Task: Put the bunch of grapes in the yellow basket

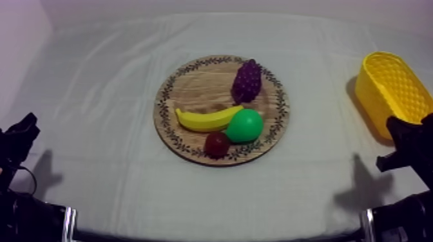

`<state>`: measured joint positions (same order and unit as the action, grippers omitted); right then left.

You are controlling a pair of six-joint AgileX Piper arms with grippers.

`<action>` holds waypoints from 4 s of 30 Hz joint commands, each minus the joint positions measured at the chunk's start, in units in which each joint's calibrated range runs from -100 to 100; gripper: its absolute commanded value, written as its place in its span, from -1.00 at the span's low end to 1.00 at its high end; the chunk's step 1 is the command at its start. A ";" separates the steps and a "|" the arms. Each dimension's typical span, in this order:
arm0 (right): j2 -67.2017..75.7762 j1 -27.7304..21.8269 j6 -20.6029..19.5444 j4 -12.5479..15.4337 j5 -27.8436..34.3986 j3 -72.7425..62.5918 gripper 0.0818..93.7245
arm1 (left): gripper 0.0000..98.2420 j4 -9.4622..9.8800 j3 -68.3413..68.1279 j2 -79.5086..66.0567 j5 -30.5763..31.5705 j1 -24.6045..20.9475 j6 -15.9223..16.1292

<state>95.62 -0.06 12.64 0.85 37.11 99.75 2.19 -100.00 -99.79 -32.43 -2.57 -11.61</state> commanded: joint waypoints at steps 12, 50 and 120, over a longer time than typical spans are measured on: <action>0.05 -0.02 -0.01 0.00 -0.01 0.02 -0.99 | -1.00 0.03 0.00 0.05 0.01 0.00 0.01; -8.40 3.18 -8.41 -2.18 4.75 -7.91 -0.99 | -1.00 0.03 0.00 0.05 0.01 0.00 0.04; -97.97 17.67 -23.80 0.68 19.58 -81.78 -0.79 | -1.00 0.03 0.00 0.05 0.01 0.00 0.01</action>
<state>-1.82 17.59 -10.47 1.85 56.42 18.22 2.19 -100.00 -99.79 -32.43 -2.57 -11.59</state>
